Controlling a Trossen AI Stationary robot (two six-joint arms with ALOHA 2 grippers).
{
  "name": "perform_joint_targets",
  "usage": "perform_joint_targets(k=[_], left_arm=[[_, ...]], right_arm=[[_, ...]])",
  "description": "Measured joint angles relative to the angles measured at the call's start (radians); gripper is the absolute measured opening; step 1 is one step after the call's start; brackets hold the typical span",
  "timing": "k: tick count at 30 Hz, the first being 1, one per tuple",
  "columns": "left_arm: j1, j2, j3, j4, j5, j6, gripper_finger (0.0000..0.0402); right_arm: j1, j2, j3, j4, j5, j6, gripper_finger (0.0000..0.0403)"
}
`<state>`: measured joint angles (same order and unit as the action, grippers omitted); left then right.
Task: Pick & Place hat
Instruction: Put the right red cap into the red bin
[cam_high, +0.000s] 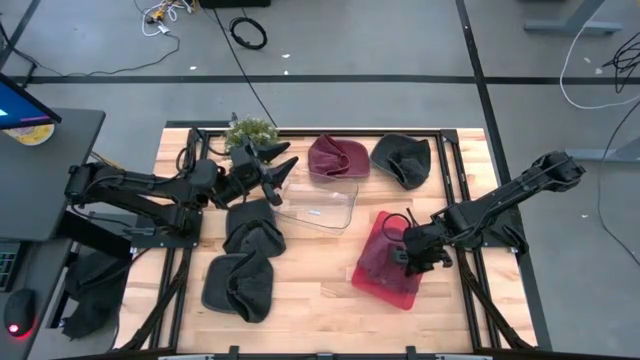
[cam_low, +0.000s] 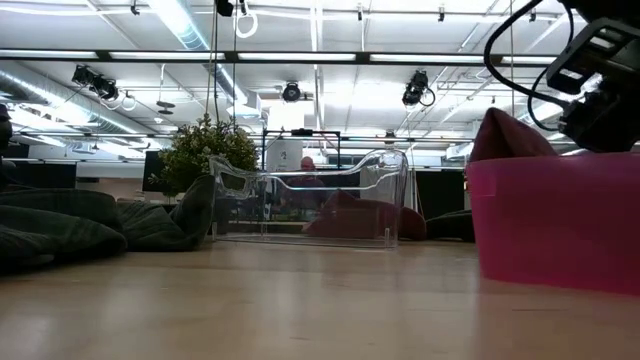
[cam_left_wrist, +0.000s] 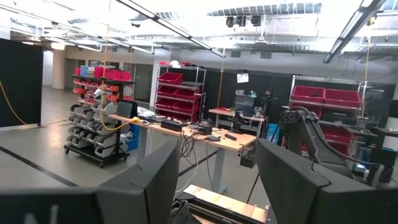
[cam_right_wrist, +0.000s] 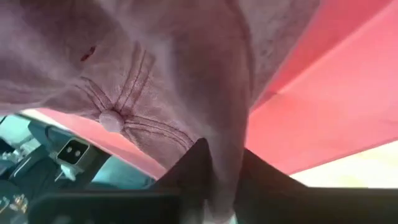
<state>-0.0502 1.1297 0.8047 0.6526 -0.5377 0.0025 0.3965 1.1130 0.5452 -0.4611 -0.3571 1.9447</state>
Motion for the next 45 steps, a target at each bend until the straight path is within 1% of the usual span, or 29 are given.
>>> perform_joint_targets(k=[6,9,12,15,18,20,25,28,31,34,37,39,42,45], left_arm=[[0.000,0.000,0.000,-0.010,0.000,0.000,0.0216],[0.000,0.000,0.000,-0.016,0.000,0.000,0.0216],[0.000,0.000,0.000,-0.015,0.000,0.000,0.0216],[0.000,0.000,0.000,-0.018,0.000,0.000,0.0216],[0.000,0.000,0.000,-0.021,0.000,0.000,0.0216],[0.000,0.000,0.000,-0.022,0.000,0.000,0.0216],[0.000,0.000,0.000,-0.022,0.000,0.000,0.0216],[0.000,0.000,0.000,-0.022,0.000,0.000,0.0216],[0.000,0.000,0.000,-0.022,0.000,0.000,0.0216],[0.001,0.000,0.000,-0.022,0.000,0.000,0.0216],[0.001,0.000,0.000,-0.022,-0.010,0.000,0.0216],[0.001,0.000,0.000,-0.022,-0.020,0.000,0.0216],[0.001,0.000,0.000,-0.022,-0.038,0.000,0.0216],[0.001,0.000,0.000,-0.022,-0.049,0.000,0.0216]], right_arm=[[0.000,0.000,0.000,0.020,-0.051,-0.007,0.0191],[0.000,-0.008,0.000,0.024,-0.068,-0.015,0.0242],[0.001,-0.034,0.000,0.035,-0.091,-0.005,0.0275],[0.007,-0.073,0.016,0.025,-0.100,0.009,0.0285],[0.008,-0.116,0.039,0.002,-0.101,0.017,0.0280],[0.007,-0.143,0.061,-0.016,-0.059,0.019,0.0272],[0.000,-0.173,0.116,-0.002,0.182,-0.022,0.0243],[-0.022,-0.169,0.160,0.033,0.327,-0.134,0.0222],[-0.047,-0.142,0.174,0.125,0.402,-0.259,0.0201],[-0.074,-0.086,0.174,0.206,0.390,-0.368,0.0183],[-0.104,-0.003,0.174,0.240,0.311,-0.454,0.0163],[-0.114,0.053,0.174,0.240,0.277,-0.491,0.0146],[-0.117,0.121,0.174,0.242,0.270,-0.558,0.0110],[-0.116,0.166,0.174,0.232,0.269,-0.606,0.0063]])
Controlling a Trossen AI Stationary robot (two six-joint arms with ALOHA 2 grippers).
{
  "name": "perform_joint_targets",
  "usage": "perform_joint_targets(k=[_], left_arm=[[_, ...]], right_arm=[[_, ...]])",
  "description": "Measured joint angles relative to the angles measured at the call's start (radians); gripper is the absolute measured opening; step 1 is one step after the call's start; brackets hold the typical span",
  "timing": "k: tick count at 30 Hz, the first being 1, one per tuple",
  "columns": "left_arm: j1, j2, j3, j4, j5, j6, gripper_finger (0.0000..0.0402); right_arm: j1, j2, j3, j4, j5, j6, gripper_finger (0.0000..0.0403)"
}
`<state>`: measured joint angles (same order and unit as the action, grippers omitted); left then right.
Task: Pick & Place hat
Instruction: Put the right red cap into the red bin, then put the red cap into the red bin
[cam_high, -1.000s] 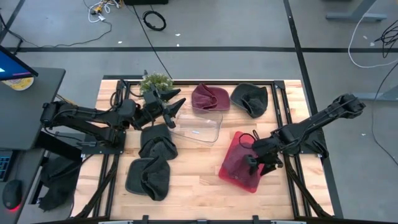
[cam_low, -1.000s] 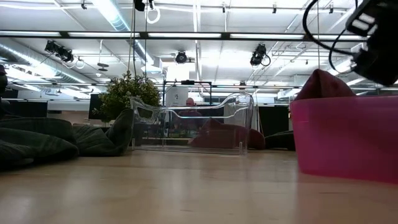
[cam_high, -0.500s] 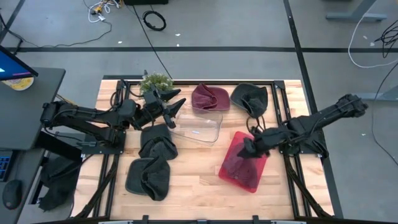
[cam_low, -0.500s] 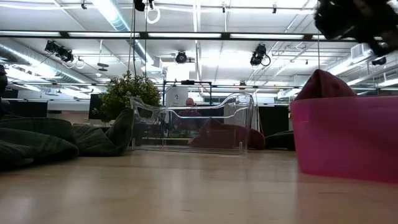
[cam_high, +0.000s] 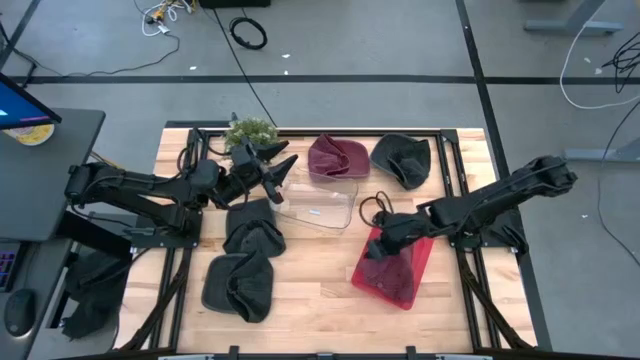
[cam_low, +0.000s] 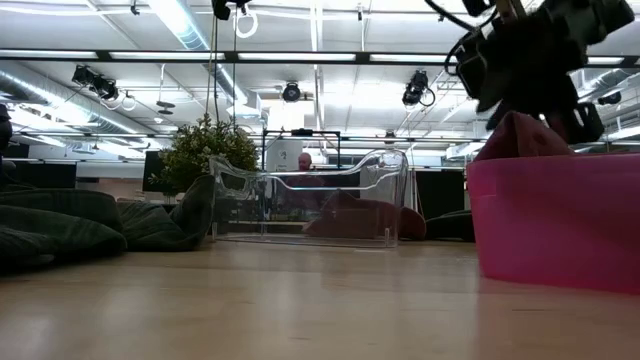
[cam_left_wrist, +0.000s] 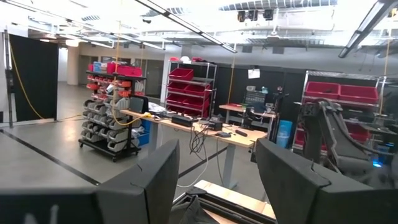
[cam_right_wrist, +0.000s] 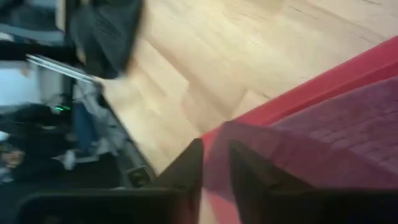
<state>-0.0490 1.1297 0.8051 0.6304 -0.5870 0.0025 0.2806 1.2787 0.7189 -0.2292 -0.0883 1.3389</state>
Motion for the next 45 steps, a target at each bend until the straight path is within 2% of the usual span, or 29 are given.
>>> perform_joint_targets(k=[4,11,19,22,25,28,31,32,35,37,40,45], left_arm=[[0.000,0.000,0.000,-0.001,-0.006,0.000,0.0216],[0.000,0.000,0.000,-0.022,-0.022,0.000,0.0216],[0.000,0.000,0.000,-0.022,-0.022,0.000,0.0216],[-0.001,0.000,0.000,-0.022,-0.022,-0.001,0.0216],[-0.001,0.000,0.000,-0.022,-0.022,-0.028,0.0216],[-0.001,0.000,0.000,-0.022,-0.021,-0.046,0.0216],[-0.001,0.000,0.000,-0.021,-0.018,-0.047,0.0216],[-0.001,0.000,0.000,-0.022,-0.018,-0.047,0.0216],[-0.001,0.000,0.000,-0.021,-0.018,-0.047,0.0216],[-0.005,0.000,0.000,-0.021,-0.016,-0.048,0.0216],[-0.020,0.000,0.000,-0.018,-0.015,-0.081,0.0216],[-0.056,0.000,0.000,-0.020,-0.012,-0.101,0.0216]], right_arm=[[0.000,0.039,0.000,-0.072,-0.003,-0.047,0.0008],[-0.009,0.068,-0.001,-0.267,0.002,-0.049,0.0004],[-0.013,0.000,0.044,-0.278,0.014,-0.056,0.0007],[-0.022,-0.043,0.123,-0.371,0.074,-0.083,0.0003],[-0.068,-0.074,0.215,-0.485,0.181,-0.146,0.0004],[-0.149,-0.093,0.293,-0.542,0.263,-0.275,0.0006],[-0.247,-0.107,0.334,-0.490,0.305,-0.483,0.0006],[-0.281,-0.110,0.341,-0.456,0.292,-0.559,0.0006],[-0.394,-0.111,0.349,-0.352,0.123,-0.815,0.0012],[-0.457,-0.107,0.350,-0.345,0.054,-0.939,0.0024],[-0.553,-0.092,0.350,-0.417,0.028,-1.078,0.0056],[-0.677,-0.040,0.350,-0.531,0.055,-1.219,0.0137]])
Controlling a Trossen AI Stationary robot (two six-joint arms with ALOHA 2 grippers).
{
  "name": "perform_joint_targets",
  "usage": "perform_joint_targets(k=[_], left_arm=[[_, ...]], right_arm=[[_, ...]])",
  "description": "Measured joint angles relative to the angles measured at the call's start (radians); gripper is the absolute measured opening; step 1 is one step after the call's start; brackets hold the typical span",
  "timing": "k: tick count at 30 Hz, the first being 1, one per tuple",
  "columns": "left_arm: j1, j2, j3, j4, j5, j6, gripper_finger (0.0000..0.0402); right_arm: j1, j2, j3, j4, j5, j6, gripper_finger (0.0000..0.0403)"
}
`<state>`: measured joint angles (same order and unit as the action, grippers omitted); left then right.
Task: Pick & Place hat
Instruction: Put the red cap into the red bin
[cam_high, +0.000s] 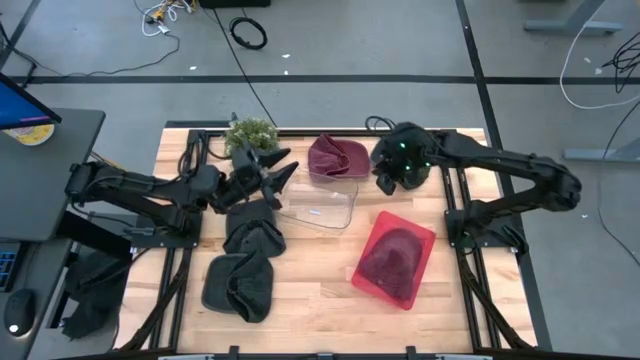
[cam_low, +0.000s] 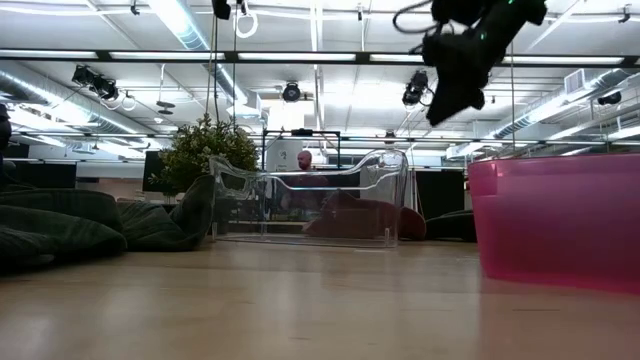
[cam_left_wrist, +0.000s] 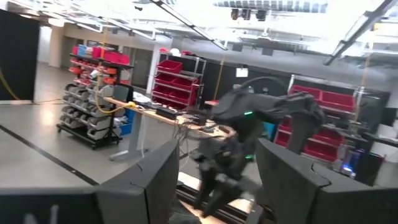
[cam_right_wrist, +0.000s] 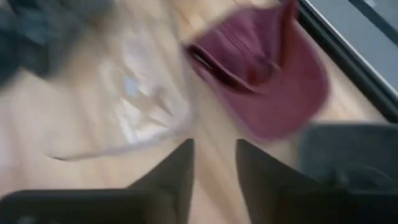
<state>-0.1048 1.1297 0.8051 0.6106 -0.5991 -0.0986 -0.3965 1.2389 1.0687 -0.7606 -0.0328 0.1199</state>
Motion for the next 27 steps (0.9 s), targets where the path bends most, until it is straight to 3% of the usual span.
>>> perform_joint_targets(k=[5,10,17,27], left_arm=[[-0.016,0.000,0.000,0.000,-0.001,-0.003,0.0216],[-0.035,0.000,0.000,0.000,-0.003,-0.004,0.0216],[-0.046,0.000,0.000,-0.001,-0.002,-0.080,0.0216],[-0.046,0.000,0.000,-0.001,-0.003,-0.102,0.0216]], right_arm=[[-0.023,0.100,0.000,0.025,0.060,-0.205,0.0216],[-0.022,0.218,0.000,0.042,0.136,-0.366,0.0260],[-0.022,0.347,0.000,0.117,0.152,-0.521,0.0265],[-0.049,0.483,0.000,0.233,0.154,-0.569,0.0260]])
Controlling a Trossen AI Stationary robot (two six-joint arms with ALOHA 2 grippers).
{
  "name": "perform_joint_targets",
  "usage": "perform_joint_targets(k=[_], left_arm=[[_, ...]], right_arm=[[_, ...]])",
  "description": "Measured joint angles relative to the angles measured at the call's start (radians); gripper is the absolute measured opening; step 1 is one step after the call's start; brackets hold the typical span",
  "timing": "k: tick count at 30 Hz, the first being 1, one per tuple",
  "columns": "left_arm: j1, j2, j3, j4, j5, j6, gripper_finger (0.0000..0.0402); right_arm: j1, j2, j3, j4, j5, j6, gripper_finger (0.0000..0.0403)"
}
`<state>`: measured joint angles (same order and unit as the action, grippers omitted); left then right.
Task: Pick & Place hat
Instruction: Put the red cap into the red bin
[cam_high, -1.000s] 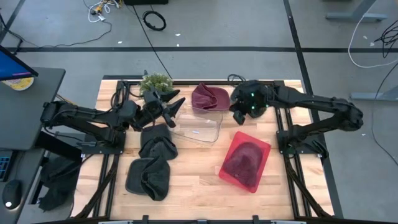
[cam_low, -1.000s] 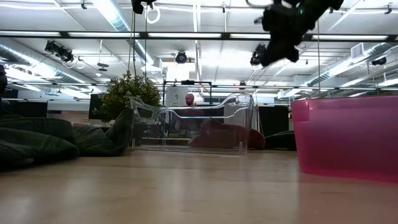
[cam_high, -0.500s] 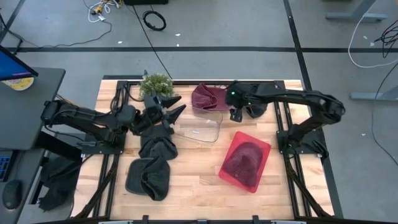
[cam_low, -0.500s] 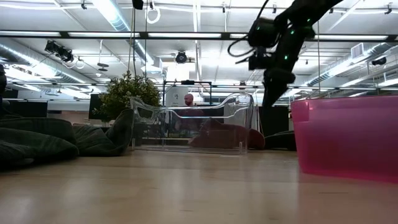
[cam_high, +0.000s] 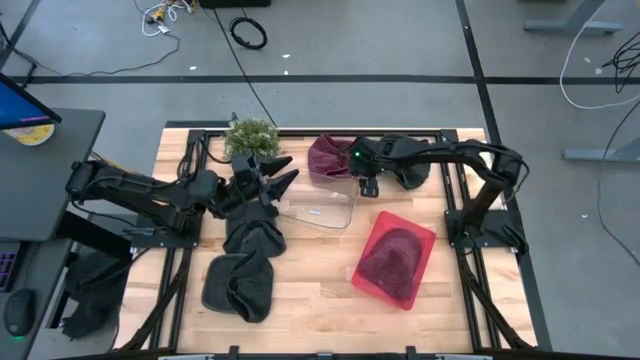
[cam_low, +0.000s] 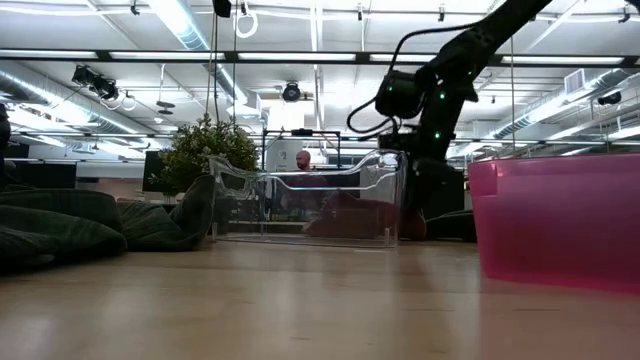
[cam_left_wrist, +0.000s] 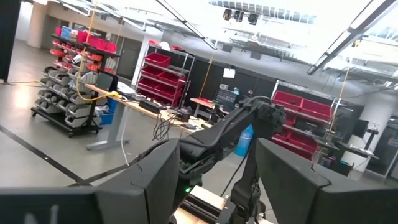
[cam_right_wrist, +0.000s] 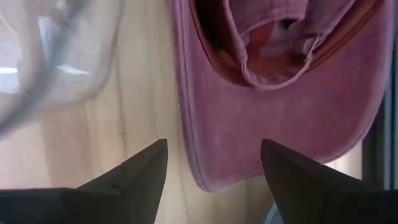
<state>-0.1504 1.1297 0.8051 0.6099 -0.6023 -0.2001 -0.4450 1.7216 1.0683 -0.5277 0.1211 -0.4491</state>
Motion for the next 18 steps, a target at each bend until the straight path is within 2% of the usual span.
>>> perform_joint_targets(k=[4,6,9,14,15,18], left_arm=[[0.000,0.000,0.000,0.000,-0.022,0.000,0.0216],[0.001,0.000,0.000,0.000,-0.027,0.001,0.0216],[0.001,0.000,0.000,0.000,-0.031,0.001,0.0216],[0.001,0.000,0.000,-0.001,-0.033,0.002,0.0216],[0.001,0.000,0.000,-0.001,-0.033,0.002,0.0216],[0.001,0.000,0.000,-0.001,-0.033,0.002,0.0216]], right_arm=[[-0.018,0.031,0.000,0.016,0.002,-0.004,0.0256],[-0.026,0.042,0.000,0.027,0.002,-0.003,0.0239],[-0.039,0.056,0.000,0.028,0.002,0.004,0.0185],[-0.056,0.050,0.000,0.027,0.009,0.061,0.0030],[-0.059,0.040,0.001,0.020,0.013,0.075,0.0018],[-0.061,0.007,0.000,-0.012,0.058,0.115,0.0015]])
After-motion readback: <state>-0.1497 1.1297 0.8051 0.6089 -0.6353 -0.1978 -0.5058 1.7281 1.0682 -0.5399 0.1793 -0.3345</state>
